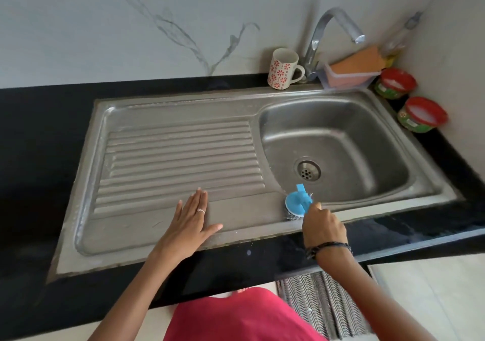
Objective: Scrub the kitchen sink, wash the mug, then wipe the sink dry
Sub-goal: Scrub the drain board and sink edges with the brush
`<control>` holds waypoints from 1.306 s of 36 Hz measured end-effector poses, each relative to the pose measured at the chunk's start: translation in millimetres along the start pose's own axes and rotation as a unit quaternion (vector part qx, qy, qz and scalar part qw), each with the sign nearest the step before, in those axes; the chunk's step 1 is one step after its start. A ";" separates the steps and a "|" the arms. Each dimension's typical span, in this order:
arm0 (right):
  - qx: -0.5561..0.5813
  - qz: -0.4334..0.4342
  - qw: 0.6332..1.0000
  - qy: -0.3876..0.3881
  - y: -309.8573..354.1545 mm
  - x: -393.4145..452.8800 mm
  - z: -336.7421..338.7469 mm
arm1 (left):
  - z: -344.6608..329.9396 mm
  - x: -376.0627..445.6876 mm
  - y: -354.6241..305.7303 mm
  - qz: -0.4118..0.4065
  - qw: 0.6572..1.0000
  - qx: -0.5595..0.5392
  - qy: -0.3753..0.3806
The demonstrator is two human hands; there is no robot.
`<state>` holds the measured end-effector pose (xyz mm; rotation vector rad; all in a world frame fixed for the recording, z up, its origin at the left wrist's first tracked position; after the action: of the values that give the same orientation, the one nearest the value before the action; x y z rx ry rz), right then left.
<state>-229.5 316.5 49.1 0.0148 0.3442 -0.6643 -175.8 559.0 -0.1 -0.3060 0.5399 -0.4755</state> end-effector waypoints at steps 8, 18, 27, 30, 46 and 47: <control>0.013 0.139 0.989 0.050 71.5 -50.3 -14.5 | 5.0 -6.7 5.9 0.013 1.000 -0.011 0.000; -0.001 0.051 0.999 -0.014 44.8 -10.3 -8.9 | -4.3 -19.1 18.5 0.037 0.999 -0.024 0.000; 0.064 0.052 0.996 -0.030 96.4 40.8 14.3 | 4.6 -11.5 21.4 0.022 1.000 -0.012 0.005; 0.053 0.053 0.997 -0.036 91.4 31.7 5.4 | 7.5 -11.1 25.2 0.015 1.000 -0.012 0.000; 0.065 0.023 0.997 -0.037 138.1 15.8 1.5 | 25.9 -31.9 69.8 0.008 1.000 0.001 0.016; 0.073 0.018 0.996 -0.039 144.8 22.4 6.2 | 28.0 -31.8 72.3 0.005 1.000 0.004 0.016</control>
<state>-123.4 416.5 33.9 0.1342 0.2198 -0.6508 -159.0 640.8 7.4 -0.2873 0.5705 -0.4732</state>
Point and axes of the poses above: each hand's wrist, its own x-axis towards the middle knuckle, its own z-axis out of the back of the hand, y = z × x, the point moved 1 cm from there along x, towards the middle knuckle, and after that the axes turned 9 degrees about -z, right-handed, at the moved point
